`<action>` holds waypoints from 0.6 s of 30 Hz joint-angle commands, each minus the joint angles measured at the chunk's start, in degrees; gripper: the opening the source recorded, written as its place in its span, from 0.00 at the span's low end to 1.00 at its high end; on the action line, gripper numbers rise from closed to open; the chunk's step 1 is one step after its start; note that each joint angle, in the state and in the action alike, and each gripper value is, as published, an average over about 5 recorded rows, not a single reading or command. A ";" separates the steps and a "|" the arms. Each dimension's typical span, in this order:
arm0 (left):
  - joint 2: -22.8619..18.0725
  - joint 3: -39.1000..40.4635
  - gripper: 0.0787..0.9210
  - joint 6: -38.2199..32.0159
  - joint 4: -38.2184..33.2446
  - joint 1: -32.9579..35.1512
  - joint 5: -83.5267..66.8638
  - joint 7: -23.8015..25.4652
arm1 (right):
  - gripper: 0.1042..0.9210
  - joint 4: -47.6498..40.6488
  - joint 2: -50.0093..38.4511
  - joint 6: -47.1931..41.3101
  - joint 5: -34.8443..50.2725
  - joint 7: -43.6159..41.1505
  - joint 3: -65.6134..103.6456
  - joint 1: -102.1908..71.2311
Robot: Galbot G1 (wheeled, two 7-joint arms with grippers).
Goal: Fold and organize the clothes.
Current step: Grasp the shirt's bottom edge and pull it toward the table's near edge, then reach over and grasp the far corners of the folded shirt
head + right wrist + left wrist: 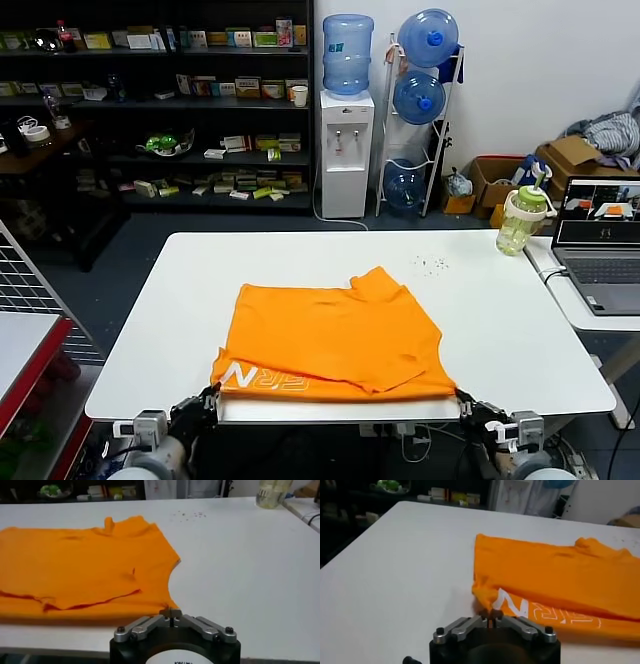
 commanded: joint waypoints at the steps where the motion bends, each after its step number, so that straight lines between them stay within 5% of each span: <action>1: 0.29 -2.69 0.19 0.33 -4.18 6.69 -0.12 0.07 | 0.20 3.01 0.05 0.08 -1.81 0.51 0.88 -4.07; 9: 1.94 -4.84 0.47 0.24 -3.00 -0.76 -1.42 0.80 | 0.48 3.02 -2.02 1.64 0.19 -0.46 0.62 5.48; 18: -1.08 4.50 0.78 -5.77 14.73 -27.94 -1.46 5.74 | 0.79 -17.18 1.04 -0.60 6.19 2.40 -14.35 42.27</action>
